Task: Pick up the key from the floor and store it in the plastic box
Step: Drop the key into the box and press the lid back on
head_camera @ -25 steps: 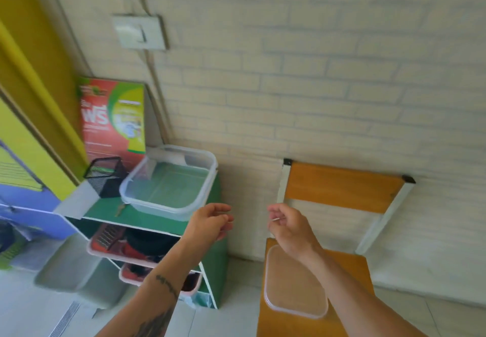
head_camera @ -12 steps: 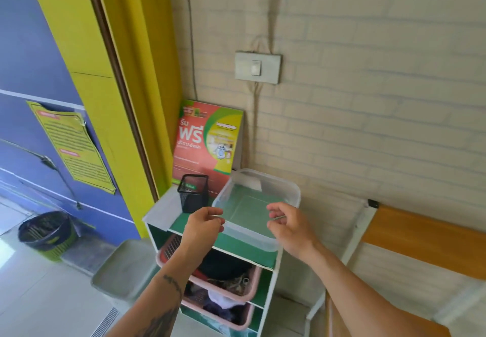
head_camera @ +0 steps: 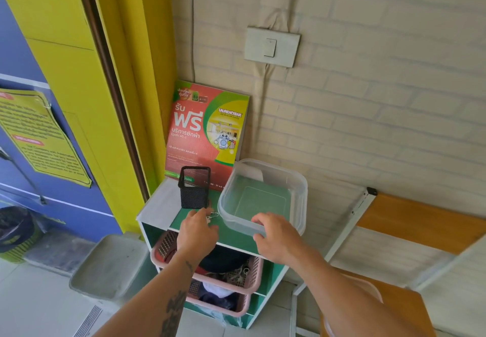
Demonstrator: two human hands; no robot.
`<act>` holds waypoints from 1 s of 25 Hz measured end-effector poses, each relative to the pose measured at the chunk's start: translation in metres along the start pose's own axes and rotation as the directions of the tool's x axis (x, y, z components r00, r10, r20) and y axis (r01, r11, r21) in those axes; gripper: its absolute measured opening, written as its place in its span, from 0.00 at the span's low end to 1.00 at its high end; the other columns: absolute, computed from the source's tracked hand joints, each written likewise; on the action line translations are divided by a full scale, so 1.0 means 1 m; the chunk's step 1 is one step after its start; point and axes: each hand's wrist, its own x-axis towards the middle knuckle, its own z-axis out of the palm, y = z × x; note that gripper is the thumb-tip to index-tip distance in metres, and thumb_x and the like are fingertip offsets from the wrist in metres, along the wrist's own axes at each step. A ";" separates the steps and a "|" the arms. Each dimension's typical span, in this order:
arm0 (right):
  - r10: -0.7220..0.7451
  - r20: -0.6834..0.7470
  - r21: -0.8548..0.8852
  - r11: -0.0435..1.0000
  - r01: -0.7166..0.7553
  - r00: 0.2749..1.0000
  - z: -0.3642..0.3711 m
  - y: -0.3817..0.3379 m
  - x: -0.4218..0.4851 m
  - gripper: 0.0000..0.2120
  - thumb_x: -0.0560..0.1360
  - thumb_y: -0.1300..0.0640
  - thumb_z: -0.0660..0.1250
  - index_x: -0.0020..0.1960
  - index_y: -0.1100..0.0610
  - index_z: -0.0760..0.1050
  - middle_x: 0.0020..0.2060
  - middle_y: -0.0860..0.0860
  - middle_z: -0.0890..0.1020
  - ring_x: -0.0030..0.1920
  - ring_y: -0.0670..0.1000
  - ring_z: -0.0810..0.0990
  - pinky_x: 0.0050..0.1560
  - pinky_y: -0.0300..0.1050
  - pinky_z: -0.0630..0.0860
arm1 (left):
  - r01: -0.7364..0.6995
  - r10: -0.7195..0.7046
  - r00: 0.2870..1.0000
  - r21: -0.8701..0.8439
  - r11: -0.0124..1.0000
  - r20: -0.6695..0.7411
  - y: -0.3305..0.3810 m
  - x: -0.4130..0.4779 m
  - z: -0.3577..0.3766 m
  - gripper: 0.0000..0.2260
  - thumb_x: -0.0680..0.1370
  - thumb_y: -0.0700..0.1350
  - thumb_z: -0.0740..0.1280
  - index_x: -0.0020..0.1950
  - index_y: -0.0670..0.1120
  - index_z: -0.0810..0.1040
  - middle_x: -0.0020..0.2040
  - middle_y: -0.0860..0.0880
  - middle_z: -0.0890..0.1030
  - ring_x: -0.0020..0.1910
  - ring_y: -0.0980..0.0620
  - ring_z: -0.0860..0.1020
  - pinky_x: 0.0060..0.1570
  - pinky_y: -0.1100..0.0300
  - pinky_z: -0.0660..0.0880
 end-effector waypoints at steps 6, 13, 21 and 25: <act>0.022 -0.004 -0.266 0.964 -0.022 1.000 0.005 -0.004 0.007 0.03 0.80 0.58 0.62 0.47 0.55 0.72 0.42 0.51 0.77 0.41 0.55 0.75 0.41 0.47 0.69 | -0.048 0.050 0.999 0.186 0.981 -0.006 -0.006 0.009 0.003 0.16 0.74 0.42 0.66 0.62 0.47 0.76 0.55 0.48 0.78 0.54 0.44 0.77 0.50 0.49 0.78; -0.021 0.015 -0.304 0.952 0.025 1.000 0.006 -0.002 0.011 0.05 0.79 0.61 0.63 0.52 0.56 0.76 0.41 0.51 0.77 0.40 0.55 0.78 0.40 0.47 0.71 | 0.086 -0.087 0.994 0.023 0.996 0.063 -0.001 0.009 -0.010 0.14 0.71 0.39 0.64 0.55 0.46 0.77 0.46 0.47 0.78 0.44 0.46 0.76 0.41 0.54 0.73; -0.022 0.056 -0.255 0.966 0.036 0.998 0.007 0.003 0.016 0.12 0.74 0.66 0.64 0.54 0.56 0.78 0.45 0.54 0.82 0.44 0.57 0.81 0.44 0.49 0.76 | 0.006 -0.061 0.996 -0.607 0.794 -0.070 0.018 -0.004 -0.051 0.05 0.70 0.43 0.65 0.40 0.46 0.81 0.31 0.47 0.78 0.32 0.49 0.74 0.38 0.49 0.76; -0.051 0.048 -0.232 0.971 0.060 0.998 0.006 0.005 0.018 0.14 0.72 0.67 0.64 0.56 0.57 0.79 0.42 0.53 0.79 0.41 0.56 0.77 0.41 0.45 0.69 | -0.148 0.121 0.989 -0.510 0.847 -0.086 0.069 0.002 -0.052 0.04 0.71 0.42 0.66 0.41 0.48 0.80 0.35 0.50 0.81 0.33 0.51 0.76 0.35 0.59 0.73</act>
